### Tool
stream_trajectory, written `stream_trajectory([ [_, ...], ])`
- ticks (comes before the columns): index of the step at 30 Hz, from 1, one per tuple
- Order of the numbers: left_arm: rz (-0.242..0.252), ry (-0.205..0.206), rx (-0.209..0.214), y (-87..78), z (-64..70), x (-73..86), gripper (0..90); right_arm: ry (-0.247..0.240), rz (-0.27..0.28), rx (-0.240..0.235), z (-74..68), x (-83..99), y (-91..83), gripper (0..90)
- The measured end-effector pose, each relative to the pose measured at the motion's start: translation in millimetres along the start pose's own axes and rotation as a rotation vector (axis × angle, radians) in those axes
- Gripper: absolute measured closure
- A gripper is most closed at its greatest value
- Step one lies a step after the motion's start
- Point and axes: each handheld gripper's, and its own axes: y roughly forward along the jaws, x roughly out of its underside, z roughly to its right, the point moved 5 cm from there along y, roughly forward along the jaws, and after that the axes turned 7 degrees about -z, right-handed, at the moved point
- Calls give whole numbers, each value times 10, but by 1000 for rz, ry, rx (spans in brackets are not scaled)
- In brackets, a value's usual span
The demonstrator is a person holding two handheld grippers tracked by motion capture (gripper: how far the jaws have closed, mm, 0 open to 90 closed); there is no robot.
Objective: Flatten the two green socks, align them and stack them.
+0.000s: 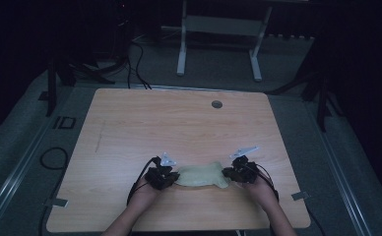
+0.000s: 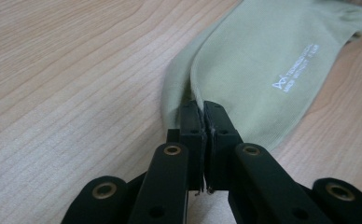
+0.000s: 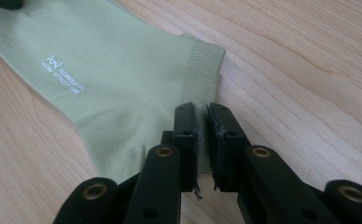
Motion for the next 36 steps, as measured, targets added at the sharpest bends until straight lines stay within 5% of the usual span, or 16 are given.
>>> stream_trajectory([
  [7, 36, 21, -59, -30, -11, -29, 872, 3, 6, -6, 6, 13, 4, 818],
  [14, 10, -13, -12, 25, -70, -27, 860, 8, 9, -9, 6, 20, 6, 797],
  [20, 59, 2, 26, -79, -9, -38, 595, -18, -5, -4, -53, -8, -21, 612],
  [27, 139, -30, 42, -281, -3, -65, 341, -36, 57, 16, -133, -90, -193, 359],
  [30, 133, -29, 57, -311, 20, -31, 171, -38, 78, -15, -167, -98, -265, 200],
  [36, 175, -75, 28, -363, -39, 102, 90, -40, 116, -31, -180, -45, -341, 125],
])
